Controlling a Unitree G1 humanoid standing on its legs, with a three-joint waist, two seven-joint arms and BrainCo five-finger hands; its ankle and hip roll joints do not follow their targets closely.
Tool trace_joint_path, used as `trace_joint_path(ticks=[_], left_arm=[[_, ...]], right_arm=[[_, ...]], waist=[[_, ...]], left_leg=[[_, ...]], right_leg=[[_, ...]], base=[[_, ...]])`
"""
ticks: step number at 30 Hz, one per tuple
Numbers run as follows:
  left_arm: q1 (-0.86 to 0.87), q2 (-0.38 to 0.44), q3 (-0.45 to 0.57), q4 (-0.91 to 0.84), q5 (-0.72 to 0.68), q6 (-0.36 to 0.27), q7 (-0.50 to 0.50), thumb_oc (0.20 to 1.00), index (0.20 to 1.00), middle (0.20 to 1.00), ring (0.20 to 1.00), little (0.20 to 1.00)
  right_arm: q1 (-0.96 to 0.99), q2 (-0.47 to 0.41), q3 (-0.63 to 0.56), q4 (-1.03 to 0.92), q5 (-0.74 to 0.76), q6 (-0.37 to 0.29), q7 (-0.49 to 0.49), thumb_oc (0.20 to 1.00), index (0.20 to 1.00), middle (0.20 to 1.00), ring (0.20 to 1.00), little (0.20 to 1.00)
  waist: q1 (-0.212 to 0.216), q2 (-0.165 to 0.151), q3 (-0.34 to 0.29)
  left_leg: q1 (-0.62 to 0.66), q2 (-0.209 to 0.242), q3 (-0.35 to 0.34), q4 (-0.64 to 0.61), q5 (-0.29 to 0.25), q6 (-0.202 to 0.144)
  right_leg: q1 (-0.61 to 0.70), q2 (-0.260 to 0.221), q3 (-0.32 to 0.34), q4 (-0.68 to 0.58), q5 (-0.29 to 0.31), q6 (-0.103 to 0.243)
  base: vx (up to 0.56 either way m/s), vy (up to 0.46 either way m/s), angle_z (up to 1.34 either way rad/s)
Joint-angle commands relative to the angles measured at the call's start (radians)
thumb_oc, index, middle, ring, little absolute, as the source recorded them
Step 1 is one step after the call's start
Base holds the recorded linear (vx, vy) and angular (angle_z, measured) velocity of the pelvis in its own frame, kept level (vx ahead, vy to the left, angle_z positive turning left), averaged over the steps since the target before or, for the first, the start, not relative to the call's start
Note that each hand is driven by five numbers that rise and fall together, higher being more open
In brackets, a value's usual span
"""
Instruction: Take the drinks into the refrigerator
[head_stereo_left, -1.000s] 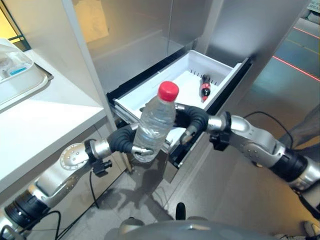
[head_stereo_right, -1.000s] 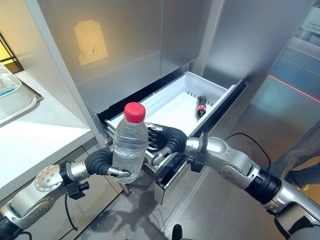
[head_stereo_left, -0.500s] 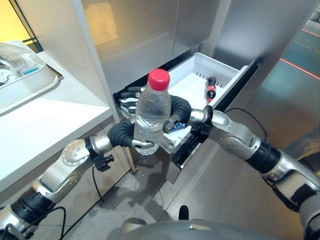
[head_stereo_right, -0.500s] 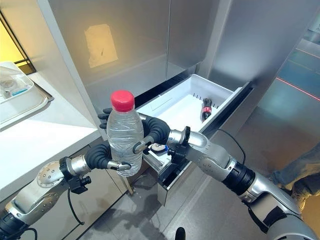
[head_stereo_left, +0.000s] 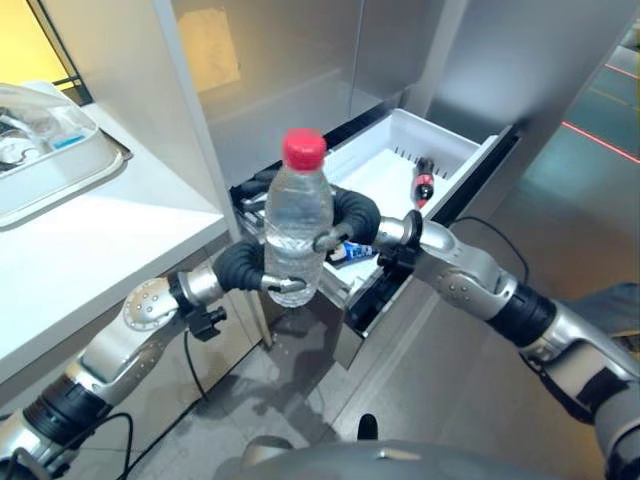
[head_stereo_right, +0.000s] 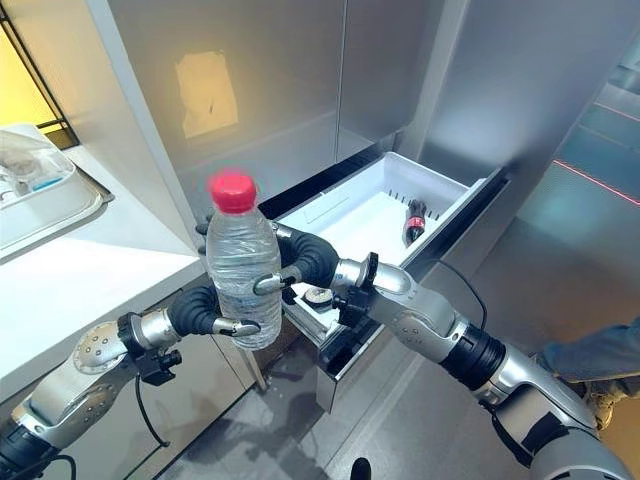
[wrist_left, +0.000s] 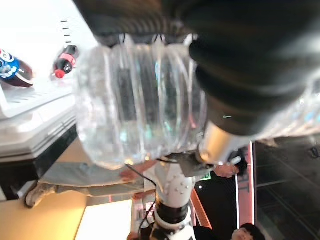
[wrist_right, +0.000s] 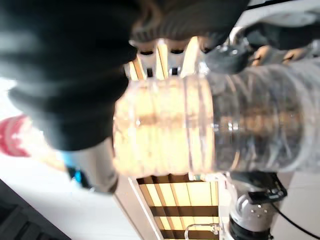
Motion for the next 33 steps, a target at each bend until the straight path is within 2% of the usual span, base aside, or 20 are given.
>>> trace_joint_path(ticks=[1, 19, 20, 21, 22, 33], left_arm=[[-0.095, -0.045, 0.002, -0.03, 0.009, -0.046, 0.025, 0.2, 0.2, 0.2, 0.2, 0.2], [-0.089, -0.039, 0.014, -0.031, 0.014, -0.049, 0.032, 0.2, 0.2, 0.2, 0.2, 0.2], [-0.09, -0.038, 0.015, -0.03, 0.012, -0.049, 0.032, 0.2, 0.2, 0.2, 0.2, 0.2], [-0.091, -0.035, 0.013, -0.03, 0.011, -0.049, 0.03, 0.2, 0.2, 0.2, 0.2, 0.2], [-0.094, -0.034, 0.011, -0.03, 0.013, -0.049, 0.031, 0.2, 0.2, 0.2, 0.2, 0.2], [-0.101, -0.027, 0.017, -0.041, 0.007, -0.052, 0.033, 0.2, 0.2, 0.2, 0.2, 0.2]], right_arm=[[-0.127, 0.117, 0.047, -0.128, 0.067, -0.025, 0.043, 0.2, 0.2, 0.2, 0.2, 0.2], [-0.105, 0.091, 0.037, -0.128, 0.069, -0.023, 0.039, 0.2, 0.2, 0.2, 0.2, 0.2], [-0.108, 0.087, 0.04, -0.128, 0.07, -0.018, 0.043, 0.498, 0.498, 0.498, 0.498, 0.498], [-0.113, 0.074, 0.046, -0.133, 0.071, -0.014, 0.05, 0.912, 0.912, 0.912, 0.912, 0.912], [-0.115, 0.063, 0.045, -0.14, 0.07, -0.016, 0.051, 1.0, 1.0, 1.0, 1.0, 1.0], [-0.113, 0.036, 0.049, -0.138, 0.07, -0.013, 0.051, 1.0, 1.0, 1.0, 1.0, 1.0]], waist=[[0.0, -0.001, -0.008], [-0.004, 0.001, -0.008], [-0.004, 0.001, -0.008], [-0.005, 0.0, -0.009], [-0.006, 0.001, -0.01], [-0.005, 0.003, -0.01]], left_leg=[[-0.018, -0.05, -0.031, 0.001, -0.057, 0.078], [-0.019, -0.048, -0.035, 0.001, -0.054, 0.076], [-0.019, -0.048, -0.035, 0.001, -0.054, 0.076], [-0.019, -0.049, -0.035, 0.001, -0.054, 0.076], [-0.019, -0.048, -0.035, 0.001, -0.053, 0.075], [-0.021, -0.05, -0.037, 0.001, -0.051, 0.075]], right_leg=[[0.035, -0.029, -0.071, 0.145, -0.146, 0.052], [0.037, -0.03, -0.073, 0.141, -0.144, 0.051], [0.037, -0.03, -0.074, 0.141, -0.144, 0.051], [0.038, -0.03, -0.074, 0.141, -0.144, 0.051], [0.039, -0.03, -0.076, 0.142, -0.144, 0.051], [0.039, -0.033, -0.08, 0.141, -0.14, 0.052]], base=[[0.0, 0.0, 0.0], [0.0, 0.0, 0.0], [0.0, 0.0, 0.0], [0.0, 0.0, 0.0], [0.0, 0.0, 0.0], [0.0, 0.0, 0.0]])
